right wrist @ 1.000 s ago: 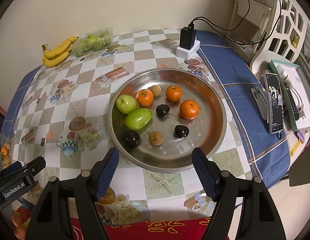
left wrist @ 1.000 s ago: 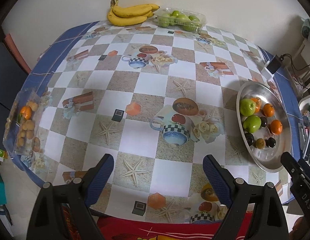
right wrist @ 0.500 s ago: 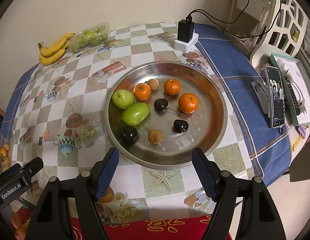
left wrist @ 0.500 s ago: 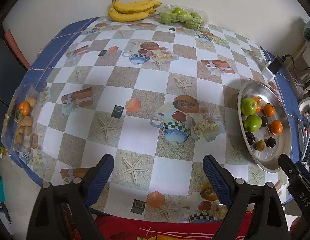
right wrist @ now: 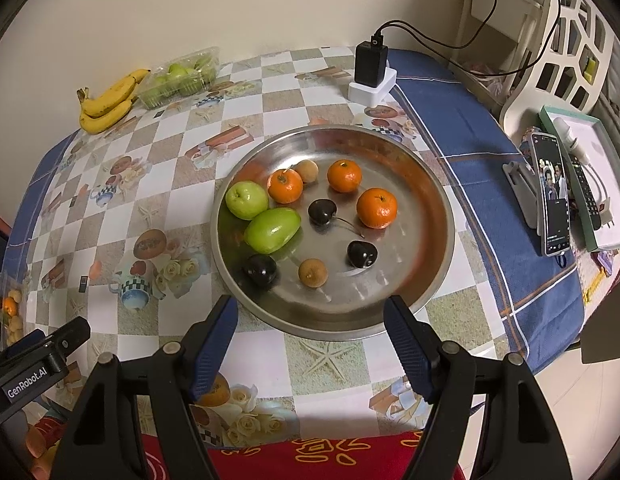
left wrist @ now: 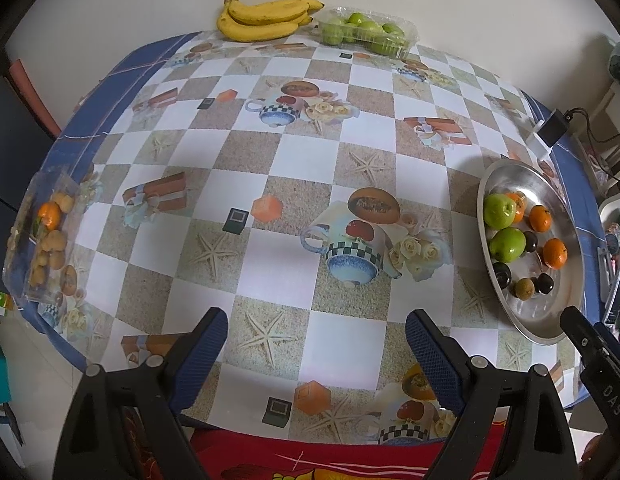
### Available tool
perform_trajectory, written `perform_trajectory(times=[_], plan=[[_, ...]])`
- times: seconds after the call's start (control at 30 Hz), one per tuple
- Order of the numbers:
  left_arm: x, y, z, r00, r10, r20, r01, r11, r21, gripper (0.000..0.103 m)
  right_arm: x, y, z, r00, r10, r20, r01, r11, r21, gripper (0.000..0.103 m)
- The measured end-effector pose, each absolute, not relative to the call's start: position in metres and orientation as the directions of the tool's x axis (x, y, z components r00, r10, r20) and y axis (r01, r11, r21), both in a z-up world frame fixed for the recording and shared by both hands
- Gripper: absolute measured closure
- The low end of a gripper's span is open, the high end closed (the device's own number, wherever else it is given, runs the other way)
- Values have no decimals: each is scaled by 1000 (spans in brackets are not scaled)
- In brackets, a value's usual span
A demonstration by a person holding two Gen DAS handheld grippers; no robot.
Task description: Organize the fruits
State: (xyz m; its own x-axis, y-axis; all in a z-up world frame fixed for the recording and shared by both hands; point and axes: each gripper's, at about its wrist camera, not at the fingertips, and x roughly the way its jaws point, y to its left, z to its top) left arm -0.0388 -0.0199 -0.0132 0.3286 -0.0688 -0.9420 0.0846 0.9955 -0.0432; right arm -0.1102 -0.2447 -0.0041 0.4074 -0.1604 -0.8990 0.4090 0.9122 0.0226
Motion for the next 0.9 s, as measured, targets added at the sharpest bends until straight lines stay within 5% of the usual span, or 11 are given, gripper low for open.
perform_trajectory(times=[0.9], plan=[[-38, -17, -13, 330, -55, -942, 70, 997, -33, 11, -111, -244, -3, 409, -161, -898, 412, 911, 25, 27]])
